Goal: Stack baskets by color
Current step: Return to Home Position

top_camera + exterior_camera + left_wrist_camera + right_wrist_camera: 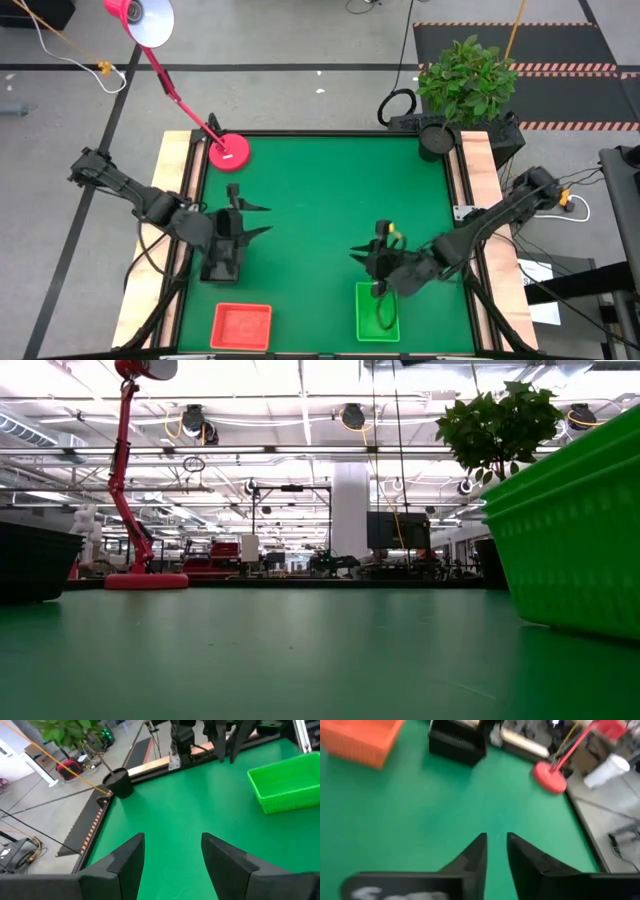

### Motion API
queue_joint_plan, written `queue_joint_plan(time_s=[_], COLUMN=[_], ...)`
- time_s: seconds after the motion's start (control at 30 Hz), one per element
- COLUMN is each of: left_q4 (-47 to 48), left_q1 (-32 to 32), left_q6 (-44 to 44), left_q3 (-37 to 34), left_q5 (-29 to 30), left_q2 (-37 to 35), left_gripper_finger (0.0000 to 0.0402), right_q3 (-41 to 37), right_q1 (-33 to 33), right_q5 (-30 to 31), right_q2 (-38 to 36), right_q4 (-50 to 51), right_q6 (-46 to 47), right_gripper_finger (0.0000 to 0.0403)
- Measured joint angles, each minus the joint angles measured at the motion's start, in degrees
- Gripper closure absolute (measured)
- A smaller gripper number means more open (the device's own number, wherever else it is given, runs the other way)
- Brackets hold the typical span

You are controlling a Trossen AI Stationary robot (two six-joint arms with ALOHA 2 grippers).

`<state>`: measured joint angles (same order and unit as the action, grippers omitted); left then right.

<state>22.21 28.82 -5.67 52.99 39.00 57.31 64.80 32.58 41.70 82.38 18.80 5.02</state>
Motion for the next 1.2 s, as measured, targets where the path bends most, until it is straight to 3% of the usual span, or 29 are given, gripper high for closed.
queue_joint_plan(time_s=[0.17,0.33,0.43,0.57,0.73,0.97,1.2], left_q4=[0.0,-3.5,-5.4,-6.5,-14.6,-28.4,-29.6], left_q1=[0.0,-0.3,-0.4,-0.4,-0.4,-0.4,-0.7], left_q6=[0.1,0.1,2.8,7.9,3.3,-4.5,-4.8], left_q3=[-1.2,-8.6,-14.6,-21.1,-28.6,-38.6,-43.0], left_q5=[0.0,-0.2,-0.2,-1.8,-8.1,-15.4,-17.6], left_q2=[-4.4,-8.0,-10.6,-14.5,-18.8,-26.2,-32.9], left_gripper_finger=[0.0204,0.0222,0.0256,0.0317,0.0391,0.0382,0.0395], right_q3=[-11.6,-22.9,-28.6,-35.5,-42.2,-51.3,-55.5], right_q1=[-2.7,-9.0,-12.7,-16.2,-19.5,-21.8,-23.4], right_q5=[-2.8,-12.0,-17.2,-19.7,-25.5,-30.2,-30.1], right_q2=[-9.2,-19.0,-23.6,-28.8,-33.4,-37.0,-39.2], right_q4=[-11.1,-20.7,-23.5,-28.5,-33.4,-44.2,-46.5], right_q6=[-7.6,-10.0,-11.4,-13.1,-14.1,-14.5,-14.3], right_gripper_finger=[0.0397,0.0392,0.0399,0.0400,0.0402,0.0402,0.0402])
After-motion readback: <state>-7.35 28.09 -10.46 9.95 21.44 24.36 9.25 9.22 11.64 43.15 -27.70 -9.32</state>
